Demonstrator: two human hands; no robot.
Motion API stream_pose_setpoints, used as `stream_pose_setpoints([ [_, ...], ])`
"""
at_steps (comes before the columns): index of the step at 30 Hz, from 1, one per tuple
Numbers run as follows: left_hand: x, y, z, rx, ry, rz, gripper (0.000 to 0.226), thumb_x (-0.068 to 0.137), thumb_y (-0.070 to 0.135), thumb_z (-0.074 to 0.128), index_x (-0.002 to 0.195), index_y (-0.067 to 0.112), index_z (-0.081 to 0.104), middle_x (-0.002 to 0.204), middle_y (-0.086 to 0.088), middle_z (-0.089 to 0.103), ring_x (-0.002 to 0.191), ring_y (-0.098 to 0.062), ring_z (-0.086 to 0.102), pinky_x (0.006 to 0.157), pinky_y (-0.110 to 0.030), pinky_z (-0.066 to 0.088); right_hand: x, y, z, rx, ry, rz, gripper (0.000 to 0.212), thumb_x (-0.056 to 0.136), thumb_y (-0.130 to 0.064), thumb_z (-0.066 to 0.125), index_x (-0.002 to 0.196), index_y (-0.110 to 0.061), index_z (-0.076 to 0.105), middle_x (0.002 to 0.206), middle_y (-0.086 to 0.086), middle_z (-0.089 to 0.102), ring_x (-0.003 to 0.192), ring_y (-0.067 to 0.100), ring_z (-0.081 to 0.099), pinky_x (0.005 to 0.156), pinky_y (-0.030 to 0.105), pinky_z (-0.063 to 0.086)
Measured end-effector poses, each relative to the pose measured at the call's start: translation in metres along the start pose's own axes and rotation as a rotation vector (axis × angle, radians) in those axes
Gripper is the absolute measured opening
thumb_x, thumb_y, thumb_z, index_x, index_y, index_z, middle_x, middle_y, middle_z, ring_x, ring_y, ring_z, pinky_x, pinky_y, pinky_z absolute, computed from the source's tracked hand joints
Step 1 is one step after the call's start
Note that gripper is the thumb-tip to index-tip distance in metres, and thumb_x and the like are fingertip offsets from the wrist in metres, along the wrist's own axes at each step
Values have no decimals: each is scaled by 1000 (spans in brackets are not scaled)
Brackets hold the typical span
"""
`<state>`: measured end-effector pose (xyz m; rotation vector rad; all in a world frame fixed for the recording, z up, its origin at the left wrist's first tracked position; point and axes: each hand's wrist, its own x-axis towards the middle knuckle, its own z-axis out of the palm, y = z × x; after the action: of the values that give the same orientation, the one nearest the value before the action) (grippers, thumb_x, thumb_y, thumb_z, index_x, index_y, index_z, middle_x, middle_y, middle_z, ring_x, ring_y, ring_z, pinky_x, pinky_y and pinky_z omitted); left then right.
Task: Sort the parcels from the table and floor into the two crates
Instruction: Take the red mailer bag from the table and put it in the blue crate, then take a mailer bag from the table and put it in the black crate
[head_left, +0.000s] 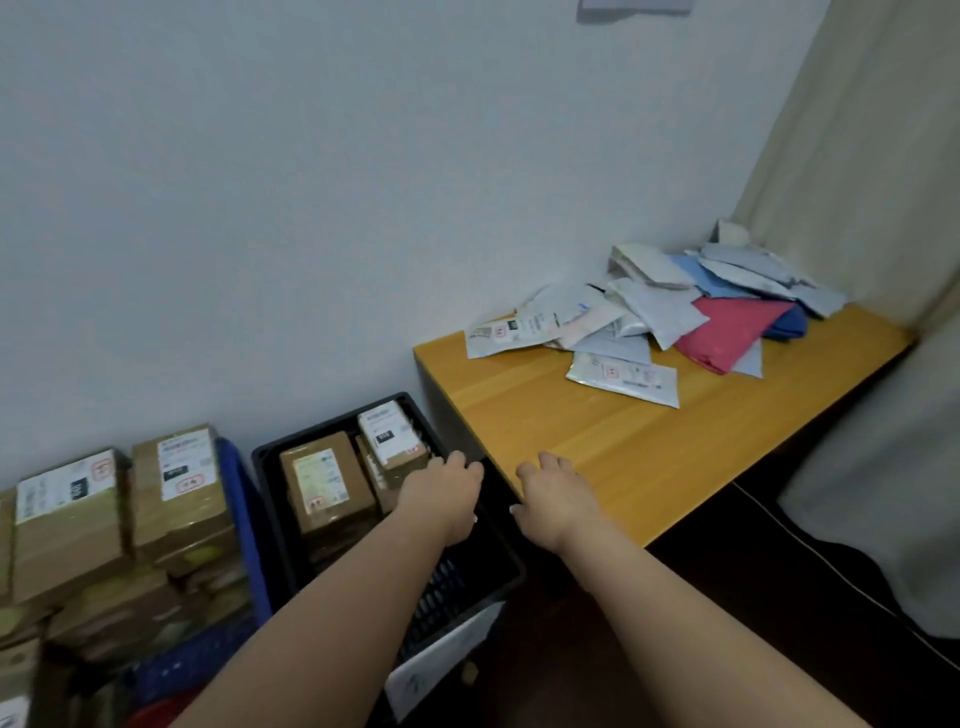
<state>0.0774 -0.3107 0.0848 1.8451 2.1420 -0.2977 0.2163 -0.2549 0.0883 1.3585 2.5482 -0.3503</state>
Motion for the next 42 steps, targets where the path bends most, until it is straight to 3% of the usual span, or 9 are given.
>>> stream_pose_setpoints([
  [5,61,97,-20,-50,29,40,45,98,22,49,139,16,34,141,-10,35,125,-31,40,88,-43,50,14,105,-19,21,-24,54,47,96,-32,51,137,-12,41,142,14,36,132,33,34,104,39,36],
  [9,97,131,-22,-34,-19,46,47,99,22,49,142,17,31,146,-9,31,128,-31,38,89,-41,46,34,153,-18,68,-48,56,45,95,-31,51,135,-12,42,138,13,40,129,32,37,102,38,38],
  [17,169,138,-22,-16,-117,16,56,99,26,51,148,18,26,151,-9,27,135,-32,33,102,-45,45,78,200,3,169,-173,99,47,96,-25,47,139,-12,38,143,14,35,130,32,34,104,38,38],
  [23,223,153,-21,-74,-139,55,54,97,21,48,147,19,27,150,-6,28,133,-27,35,95,-42,49,116,244,-1,198,-187,194,51,97,-31,48,143,-14,35,146,12,31,133,29,31,109,37,34],
  [29,270,165,-14,-79,-207,35,57,96,20,49,148,19,25,153,-6,25,137,-30,31,100,-43,43,158,279,15,188,-298,196,55,97,-34,50,144,-12,32,150,14,28,138,31,26,111,38,32],
  [37,346,177,-12,-162,-257,-167,61,94,22,51,148,19,24,152,-6,27,136,-27,34,97,-42,44,260,350,7,195,-171,99,58,99,-33,48,147,-11,27,158,13,16,146,31,10,117,42,25],
  [42,389,185,-15,-230,-175,-219,65,94,25,52,151,17,20,155,-10,23,138,-30,30,106,-43,37,315,379,2,194,-174,89,60,101,-33,41,153,-16,16,161,15,6,148,36,4,118,45,18],
])
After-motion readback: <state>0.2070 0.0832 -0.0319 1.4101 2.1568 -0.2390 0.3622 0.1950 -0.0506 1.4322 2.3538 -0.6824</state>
